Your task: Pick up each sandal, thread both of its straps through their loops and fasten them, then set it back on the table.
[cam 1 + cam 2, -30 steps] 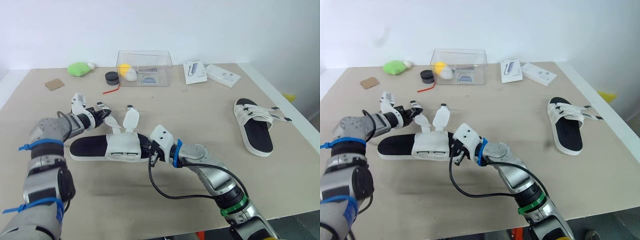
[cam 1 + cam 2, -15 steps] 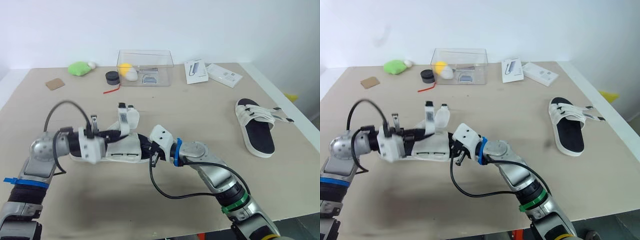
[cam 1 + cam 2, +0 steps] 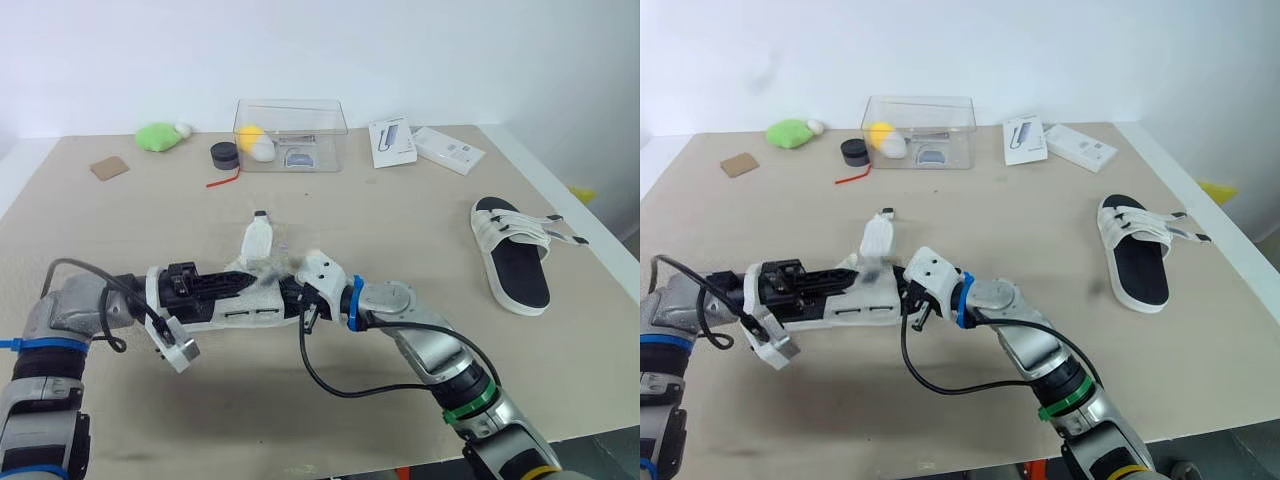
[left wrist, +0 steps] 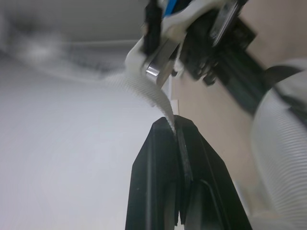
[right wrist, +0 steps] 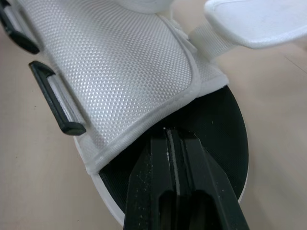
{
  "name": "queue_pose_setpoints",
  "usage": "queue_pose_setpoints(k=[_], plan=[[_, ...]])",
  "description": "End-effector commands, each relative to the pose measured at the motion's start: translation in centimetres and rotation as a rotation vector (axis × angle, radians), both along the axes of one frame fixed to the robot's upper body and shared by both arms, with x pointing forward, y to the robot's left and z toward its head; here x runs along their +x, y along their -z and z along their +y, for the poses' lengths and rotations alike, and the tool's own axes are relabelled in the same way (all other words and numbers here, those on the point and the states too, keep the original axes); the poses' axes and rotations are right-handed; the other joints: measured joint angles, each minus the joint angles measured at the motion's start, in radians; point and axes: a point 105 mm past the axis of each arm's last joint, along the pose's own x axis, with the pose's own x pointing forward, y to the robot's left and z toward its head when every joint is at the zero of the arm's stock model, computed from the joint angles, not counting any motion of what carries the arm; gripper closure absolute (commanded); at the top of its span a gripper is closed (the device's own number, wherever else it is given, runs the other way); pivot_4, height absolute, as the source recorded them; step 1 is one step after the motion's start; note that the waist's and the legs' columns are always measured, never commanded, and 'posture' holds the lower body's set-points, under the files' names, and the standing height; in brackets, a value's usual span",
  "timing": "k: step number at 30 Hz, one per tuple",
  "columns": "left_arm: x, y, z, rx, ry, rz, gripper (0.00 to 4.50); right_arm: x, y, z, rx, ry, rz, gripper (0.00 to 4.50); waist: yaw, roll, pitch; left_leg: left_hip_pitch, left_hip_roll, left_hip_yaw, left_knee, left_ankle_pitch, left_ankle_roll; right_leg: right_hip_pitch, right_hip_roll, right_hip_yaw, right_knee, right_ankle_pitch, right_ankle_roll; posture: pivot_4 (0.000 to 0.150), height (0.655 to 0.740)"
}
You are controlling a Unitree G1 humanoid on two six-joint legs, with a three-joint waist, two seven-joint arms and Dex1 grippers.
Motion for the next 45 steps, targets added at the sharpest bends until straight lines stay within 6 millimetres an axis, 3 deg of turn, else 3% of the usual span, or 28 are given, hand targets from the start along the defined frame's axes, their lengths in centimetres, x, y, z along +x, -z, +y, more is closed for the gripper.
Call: queue_pose_setpoints(k=[1, 3, 5, 6, 7, 14, 17, 22, 24, 26, 29, 31, 36, 41, 45], plan=[[0.3, -0.5, 0.6, -0.037, -0.014, -0.020, 4.46, 0.0, 0.8, -0.2, -0.038, 0.009, 0.016, 4.50, 0.000, 0.000, 0.000, 0.000, 0.000, 0.000, 0.000, 0.000, 0.000, 0.000, 0.000, 0.000, 0.000, 0.000, 0.000, 0.150, 0.7400], [0.5, 0.0, 1.1, -0.038, -0.033, 0.006, 4.46, 0.0, 0.8, -0.2, -0.038, 0.008, 0.016, 4.50, 0.000, 0.000, 0.000, 0.000, 0.000, 0.000, 0.000, 0.000, 0.000, 0.000, 0.000, 0.000, 0.000, 0.000, 0.000, 0.150, 0.7400], [0.5, 0.5, 1.4, -0.031, -0.040, 0.041, 4.07, 0.0, 0.8, -0.2, -0.039, 0.007, 0.015, 4.50, 0.000, 0.000, 0.000, 0.000, 0.000, 0.001, 0.000, 0.000, 0.000, 0.000, 0.000, 0.000, 0.000, 0.000, 0.000, 0.150, 0.7400], [0.5, 0.8, 1.6, -0.028, -0.044, 0.062, 3.58, 0.0, 0.8, -0.1, -0.038, 0.006, 0.015, 4.50, 0.000, 0.000, 0.000, 0.000, 0.000, 0.001, 0.000, 0.000, 0.000, 0.000, 0.000, 0.000, 0.000, 0.000, 0.000, 0.150, 0.7400], [0.4, 1.0, 1.7, -0.033, -0.045, 0.080, 3.58, 0.0, 0.8, -0.1, -0.038, 0.005, 0.015, 4.50, 0.000, 0.000, 0.000, 0.001, 0.001, 0.001, 0.000, 0.000, 0.000, 0.000, 0.000, 0.000, 0.000, 0.000, 0.000, 0.150, 0.7400], [0.3, 1.5, 3.4, -0.063, -0.115, 0.168, 0.76, -0.3, 1.1, 0.3, -0.033, -0.006, 0.031, 4.50, -0.002, 0.000, 0.000, 0.002, 0.006, 0.009, 0.000, 0.000, 0.000, 0.000, 0.000, 0.000, 0.001, 0.000, -0.001, 0.150, 0.7400], [0.9, 1.2, 4.7, -0.128, -0.219, 0.255, 0.04, -0.4, 1.1, 0.4, -0.031, -0.007, 0.033, 4.50, -0.003, 0.000, 0.000, 0.003, 0.008, 0.010, 0.000, 0.000, -0.001, 0.000, 0.000, 0.000, 0.001, -0.001, -0.002, 0.150, 0.7400], [1.5, 2.2, 6.8, -0.199, -0.462, 0.643, 0.04, -0.5, 1.3, 0.4, -0.032, -0.008, 0.037, 4.50, -0.004, 0.000, 0.000, 0.003, 0.010, 0.010, 0.000, -0.001, -0.002, -0.001, 0.002, -0.001, 0.003, -0.005, -0.010, 0.150, 0.7400], [1.3, 1.0, 7.2, -0.300, -0.505, 0.799, 0.04, -0.5, 1.3, 0.4, -0.033, -0.012, 0.037, 4.50, -0.004, 0.000, 0.000, 0.002, 0.012, 0.012, 0.000, -0.002, -0.003, -0.002, 0.004, 0.000, 0.003, -0.005, -0.011, 0.150, 0.7400], [1.5, -0.7, 7.6, -0.505, -0.536, 1.023, 0.04, -0.4, 1.2, 0.4, -0.033, -0.014, 0.036, 4.50, -0.004, -0.001, -0.001, 0.002, 0.012, 0.011, -0.001, -0.002, -0.003, -0.003, 0.004, -0.001, 0.003, -0.006, -0.012, 0.150, 0.7400], [1.8, -3.6, 7.8, -0.738, -0.472, 1.183, 0.04, -0.4, 1.2, 0.5, -0.034, -0.018, 0.035, 4.50, -0.003, 0.000, 0.000, 0.001, 0.013, 0.011, -0.001, -0.002, -0.003, -0.005, 0.005, -0.001, 0.004, -0.007, -0.012, 0.150, 0.7400], [1.0, -4.1, 7.5, -0.772, -0.437, 1.373, 0.04, -0.4, 1.2, 0.6, -0.036, -0.026, 0.035, 4.50, -0.003, -0.001, 0.000, 0.001, 0.012, 0.011, -0.001, -0.002, -0.003, -0.005, 0.008, -0.001, 0.004, -0.007, -0.013, 0.150, 0.7400], [-3.6, -2.1, 7.4, -0.680, -0.378, 1.905, 0.04, -0.2, 1.2, 0.7, -0.040, -0.035, 0.031, 4.50, -0.009, 0.001, 0.000, 0.001, 0.012, 0.011, -0.001, -0.004, -0.007, -0.006, 0.009, 0.000, 0.005, -0.009, -0.014, 0.150, 0.7400], [-7.9, 1.5, 6.3, -0.475, -0.462, 2.129, 0.04, -0.2, 1.3, 0.6, -0.042, -0.032, 0.033, 4.50, -0.012, 0.000, 0.000, 0.001, 0.013, 0.011, -0.001, -0.005, -0.009, -0.008, 0.011, -0.001, 0.006, -0.011, -0.018, 0.150, 0.7400], [-8.9, 3.1, 4.6, -0.466, -0.452, 2.155, 0.04, -0.1, 1.2, 0.5, -0.045, -0.031, 0.030, 4.50, -0.010, 0.000, 0.000, 0.001, 0.013, 0.011, -0.001, -0.005, -0.009, -0.008, 0.010, 0.000, 0.006, -0.011, -0.018, 0.150, 0.7400]])
